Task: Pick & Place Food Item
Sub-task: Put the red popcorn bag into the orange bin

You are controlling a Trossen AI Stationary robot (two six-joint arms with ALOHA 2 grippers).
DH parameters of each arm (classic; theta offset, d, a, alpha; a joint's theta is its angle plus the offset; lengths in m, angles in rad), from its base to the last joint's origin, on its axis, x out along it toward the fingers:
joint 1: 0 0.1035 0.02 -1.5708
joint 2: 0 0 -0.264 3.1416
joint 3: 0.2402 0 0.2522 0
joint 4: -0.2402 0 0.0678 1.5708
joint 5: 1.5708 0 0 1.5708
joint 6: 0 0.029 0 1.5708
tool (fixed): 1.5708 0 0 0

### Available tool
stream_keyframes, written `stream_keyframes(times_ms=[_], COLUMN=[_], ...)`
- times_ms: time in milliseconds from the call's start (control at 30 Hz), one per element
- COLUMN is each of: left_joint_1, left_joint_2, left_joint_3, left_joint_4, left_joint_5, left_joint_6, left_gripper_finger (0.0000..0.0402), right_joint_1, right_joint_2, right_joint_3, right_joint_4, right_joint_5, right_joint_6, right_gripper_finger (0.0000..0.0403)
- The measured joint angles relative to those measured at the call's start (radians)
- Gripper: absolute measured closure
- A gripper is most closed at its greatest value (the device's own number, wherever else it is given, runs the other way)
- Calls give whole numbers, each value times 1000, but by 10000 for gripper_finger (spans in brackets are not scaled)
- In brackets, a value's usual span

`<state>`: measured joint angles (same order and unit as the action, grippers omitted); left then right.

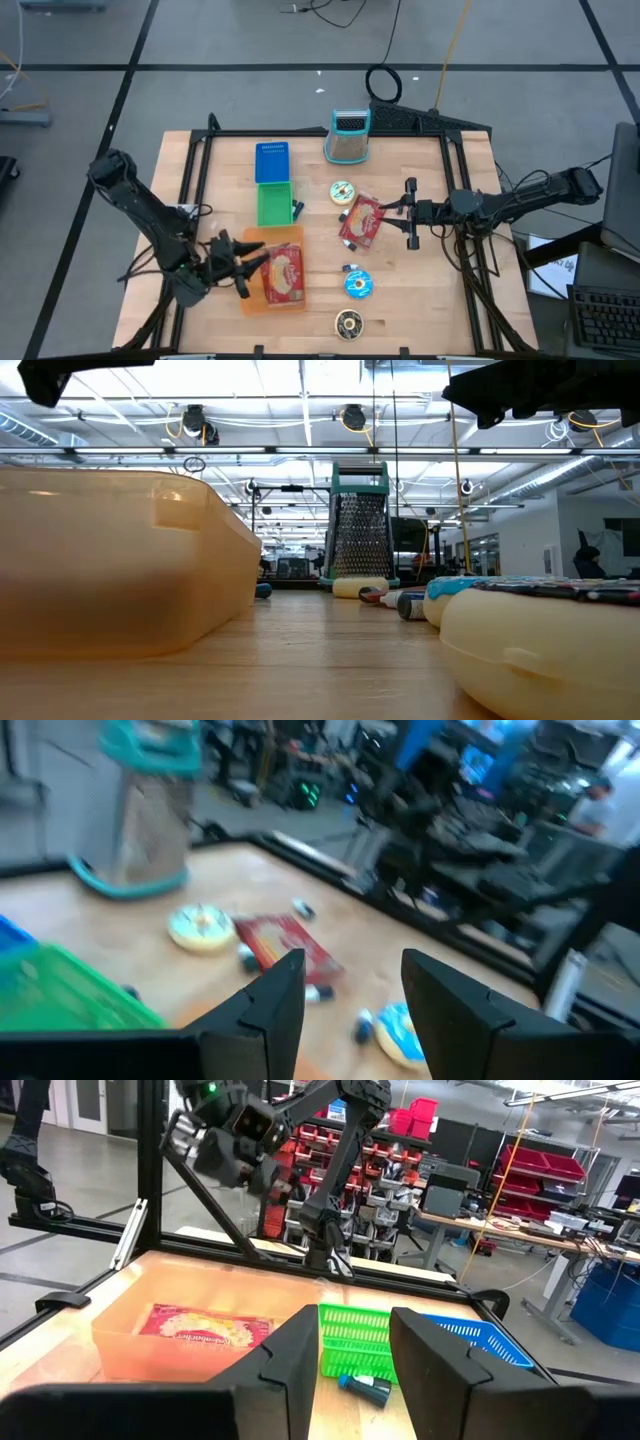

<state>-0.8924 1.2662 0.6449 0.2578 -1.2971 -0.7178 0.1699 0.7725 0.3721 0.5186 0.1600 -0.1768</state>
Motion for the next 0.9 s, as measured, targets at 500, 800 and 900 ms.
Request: stream_keyframes(times_ms=[500,800,900], left_joint_1=[239,462,525], left_joint_2=[-44,-75,-132], left_joint_3=[0,0,1], left_joint_4=[7,10,22], left_joint_5=[121,452,576], left_joint_6=[81,299,370], left_gripper_finger=[231,197,168], right_joint_1=[0,17,41], right_joint_2=[0,83,178], right_joint_3=[0,0,0], right_joint_4=[-76,-135,-135], right_joint_5=[2,0,-3], right_joint_6=[119,291,345], right_gripper_finger=[287,263,229])
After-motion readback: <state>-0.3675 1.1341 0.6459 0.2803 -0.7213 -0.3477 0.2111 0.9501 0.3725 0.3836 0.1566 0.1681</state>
